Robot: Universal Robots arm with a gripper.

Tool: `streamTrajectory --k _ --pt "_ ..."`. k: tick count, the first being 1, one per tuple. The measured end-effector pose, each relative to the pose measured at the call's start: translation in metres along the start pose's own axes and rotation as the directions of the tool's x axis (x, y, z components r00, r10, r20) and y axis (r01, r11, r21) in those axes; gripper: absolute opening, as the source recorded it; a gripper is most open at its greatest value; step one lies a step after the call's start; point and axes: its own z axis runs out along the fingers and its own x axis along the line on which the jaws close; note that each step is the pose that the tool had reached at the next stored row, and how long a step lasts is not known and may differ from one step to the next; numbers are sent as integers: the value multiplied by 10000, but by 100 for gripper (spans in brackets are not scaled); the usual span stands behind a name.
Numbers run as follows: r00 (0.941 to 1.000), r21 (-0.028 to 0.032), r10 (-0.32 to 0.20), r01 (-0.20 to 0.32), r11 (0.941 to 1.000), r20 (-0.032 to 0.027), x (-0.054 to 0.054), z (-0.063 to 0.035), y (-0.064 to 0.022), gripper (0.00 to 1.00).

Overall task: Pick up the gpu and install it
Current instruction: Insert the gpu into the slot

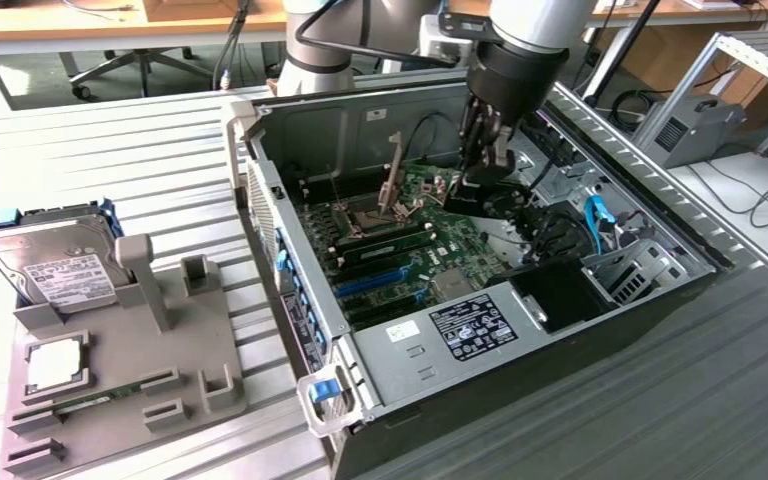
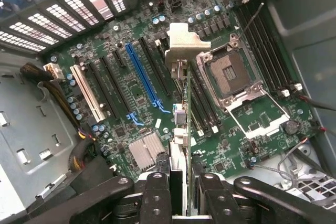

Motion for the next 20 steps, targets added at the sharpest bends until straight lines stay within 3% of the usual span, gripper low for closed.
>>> streamTrajectory --k 14,15,20 --pt "9957 -19 -923 923 9957 -22 -2 3 -4 26" --pt "9921 -27 -1257 1257 9921 -29 -2 4 -5 26" --pt "9859 -37 -1672 1671 9859 -37 -2 5 -5 26"
